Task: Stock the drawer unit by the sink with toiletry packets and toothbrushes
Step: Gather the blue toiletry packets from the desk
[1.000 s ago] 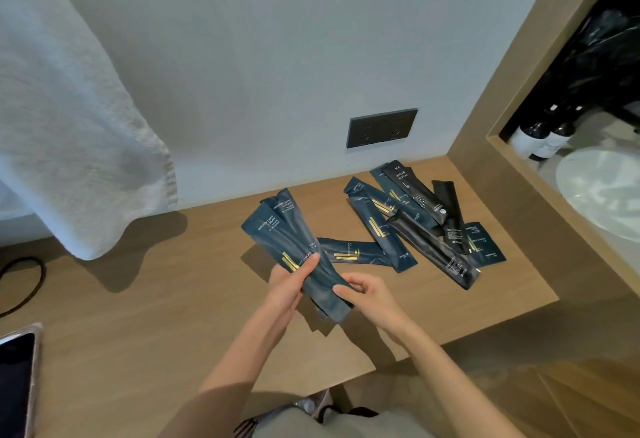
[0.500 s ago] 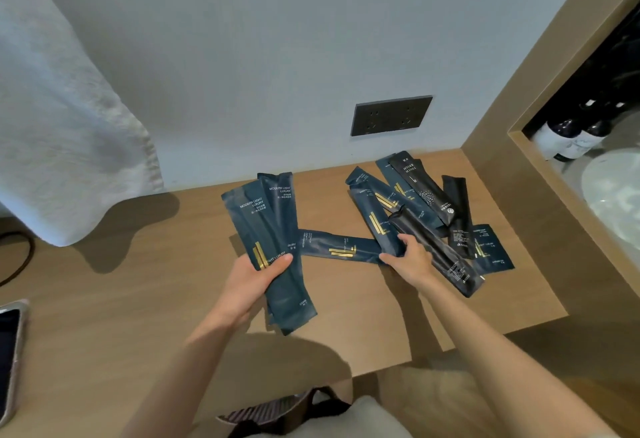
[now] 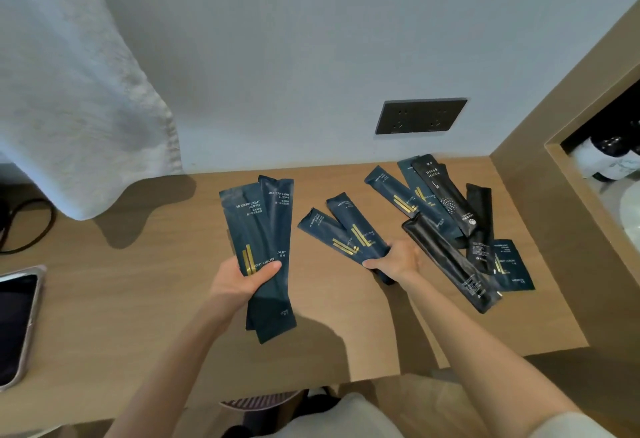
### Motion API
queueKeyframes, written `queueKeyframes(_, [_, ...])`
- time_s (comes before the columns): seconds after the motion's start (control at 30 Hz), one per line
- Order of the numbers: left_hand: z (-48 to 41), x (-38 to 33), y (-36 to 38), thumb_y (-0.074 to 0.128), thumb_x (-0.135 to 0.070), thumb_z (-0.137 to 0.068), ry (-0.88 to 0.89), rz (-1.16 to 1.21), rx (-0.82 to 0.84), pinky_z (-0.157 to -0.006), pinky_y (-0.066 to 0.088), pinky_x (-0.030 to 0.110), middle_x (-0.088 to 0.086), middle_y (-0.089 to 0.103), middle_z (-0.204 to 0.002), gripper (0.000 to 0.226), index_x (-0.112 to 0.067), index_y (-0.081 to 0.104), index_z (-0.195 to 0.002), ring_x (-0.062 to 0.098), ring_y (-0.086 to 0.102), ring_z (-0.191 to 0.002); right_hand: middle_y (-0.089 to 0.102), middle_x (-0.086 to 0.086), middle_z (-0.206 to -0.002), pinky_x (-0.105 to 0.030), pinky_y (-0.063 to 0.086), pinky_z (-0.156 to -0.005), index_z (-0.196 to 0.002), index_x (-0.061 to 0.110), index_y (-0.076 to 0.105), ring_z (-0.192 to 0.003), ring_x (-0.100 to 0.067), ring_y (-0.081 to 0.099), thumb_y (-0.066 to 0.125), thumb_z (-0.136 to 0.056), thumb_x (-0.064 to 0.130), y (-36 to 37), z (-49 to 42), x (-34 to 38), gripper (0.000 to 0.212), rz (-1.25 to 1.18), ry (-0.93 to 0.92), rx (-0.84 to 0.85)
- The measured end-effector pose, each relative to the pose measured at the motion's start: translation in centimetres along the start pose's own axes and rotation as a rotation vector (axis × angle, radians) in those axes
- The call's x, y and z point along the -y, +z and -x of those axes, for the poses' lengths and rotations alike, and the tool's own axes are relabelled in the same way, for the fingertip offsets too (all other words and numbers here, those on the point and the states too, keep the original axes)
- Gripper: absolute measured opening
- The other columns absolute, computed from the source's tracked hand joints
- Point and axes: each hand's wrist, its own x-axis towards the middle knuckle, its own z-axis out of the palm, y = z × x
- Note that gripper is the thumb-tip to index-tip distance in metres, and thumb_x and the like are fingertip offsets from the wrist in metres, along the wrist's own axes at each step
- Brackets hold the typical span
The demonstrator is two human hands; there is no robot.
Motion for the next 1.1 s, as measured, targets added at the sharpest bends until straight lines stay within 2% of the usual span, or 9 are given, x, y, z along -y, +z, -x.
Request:
queueKeyframes(0.1, [0.1, 0.0, -0.2, 0.071, -0.016, -0.084, -0.014, 0.0, -0.016, -0.07, 0.05, 0.023, -0.004, 0.069, -0.096, 0.012, -0.023, 0.064, -0.09, 0.013, 0.065, -0.089, 0.064, -0.006, -0.107, -0.042, 0.047, -0.089, -0.095, 0.019, 0.066, -0.114, -0.028, 0.049, 0.084, -0.058, 0.047, 0.0, 0.4, 0.2, 0.051, 0.061, -0.041, 0.018])
queueKeyframes(0.2, [0.2, 0.0, -0.5, 0.071, -0.017, -0.083, -0.024, -0.012, -0.03, -0.07, 0.05, 0.024, -0.004, 0.069, -0.095, 0.011, -0.023, 0.064, -0.09, 0.014, 0.065, -0.09, 0.065, -0.003, -0.107, -0.034, 0.048, -0.077, -0.108, 0.014, 0.058, -0.097, -0.024, 0.059, 0.082, -0.067, 0.039, -0.1, 1.2, 0.4, 0.053, 0.024, -0.108, 0.061])
queueKeyframes(0.3, [0.6, -0.2, -0.6, 0.071, -0.016, -0.083, -0.023, -0.024, -0.033, -0.068, 0.051, 0.024, -0.001, 0.07, -0.097, 0.016, -0.016, 0.065, -0.099, 0.014, 0.066, -0.088, 0.061, 0.001, -0.101, -0.032, 0.048, -0.071, -0.108, 0.014, 0.052, -0.088, -0.02, 0.059, 0.081, -0.073, 0.032, -0.3, 2.7, 0.5, 0.048, -0.041, -0.167, 0.072])
queueKeyframes(0.47, [2.2, -0.8, -1.0, 0.07, -0.011, -0.084, 0.038, 0.029, -0.006, -0.056, 0.051, 0.012, -0.002, 0.071, -0.092, 0.017, -0.013, 0.065, -0.1, 0.004, 0.068, -0.073, 0.06, 0.005, -0.09, -0.023, 0.044, -0.06, -0.101, 0.015, 0.052, -0.085, -0.018, 0.06, 0.079, -0.077, 0.03, -1.4, 7.3, 1.3, 0.038, -0.346, -0.171, -0.059])
queueKeyframes(0.67, [4.1, -1.8, -1.9, 0.073, -0.016, -0.081, 0.099, 0.009, 0.037, -0.057, 0.05, 0.011, -0.007, 0.07, -0.092, 0.019, -0.018, 0.065, -0.098, 0.004, 0.066, -0.078, 0.067, 0.007, -0.093, -0.021, 0.051, -0.067, -0.101, 0.016, 0.058, -0.084, -0.007, 0.065, 0.084, -0.072, 0.026, -4.2, 15.1, 2.4, 0.04, -0.66, -0.159, -0.185])
queueKeyframes(0.73, [4.7, -2.0, -2.2, 0.074, -0.018, -0.081, 0.125, -0.001, 0.069, -0.062, 0.052, 0.016, -0.009, 0.071, -0.092, 0.017, -0.022, 0.065, -0.095, 0.006, 0.067, -0.082, 0.067, 0.011, -0.091, -0.017, 0.051, -0.065, -0.1, 0.017, 0.059, -0.082, -0.002, 0.065, 0.084, -0.071, 0.023, -4.7, 18.0, 2.6, 0.039, -0.721, -0.139, -0.225])
queueKeyframes(0.87, [5.9, -2.3, -2.1, 0.074, -0.022, -0.08, 0.155, -0.021, 0.165, -0.079, 0.056, 0.032, -0.005, 0.073, -0.098, 0.018, -0.024, 0.066, -0.096, 0.013, 0.069, -0.09, 0.07, 0.009, -0.093, -0.016, 0.05, -0.064, -0.103, 0.018, 0.062, -0.084, -0.004, 0.068, 0.084, -0.071, 0.021, -4.9, 23.5, 1.8, 0.039, -0.86, -0.088, -0.311])
queueKeyframes(0.97, [6.9, -2.5, -0.7, 0.074, -0.025, -0.08, 0.187, -0.069, 0.258, -0.082, 0.056, 0.034, -0.003, 0.073, -0.1, 0.018, -0.024, 0.066, -0.097, 0.014, 0.069, -0.091, 0.07, 0.011, -0.093, -0.014, 0.052, -0.064, -0.099, 0.023, 0.062, -0.083, -0.003, 0.068, 0.085, -0.07, 0.021, -4.7, 27.1, 0.2, 0.037, -0.913, -0.037, -0.404])
queueKeyframes(1.1, [8.9, -2.6, 2.7, 0.071, -0.024, -0.083, 0.23, -0.157, 0.395, -0.083, 0.054, 0.033, -0.005, 0.072, -0.097, 0.011, -0.026, 0.066, -0.093, 0.013, 0.068, -0.089, 0.072, 0.004, -0.099, -0.027, 0.055, -0.075, -0.102, 0.021, 0.063, -0.089, -0.011, 0.07, 0.086, -0.069, 0.025, -4.3, 30.9, -3.2, 0.041, -0.97, 0.071, -0.541])
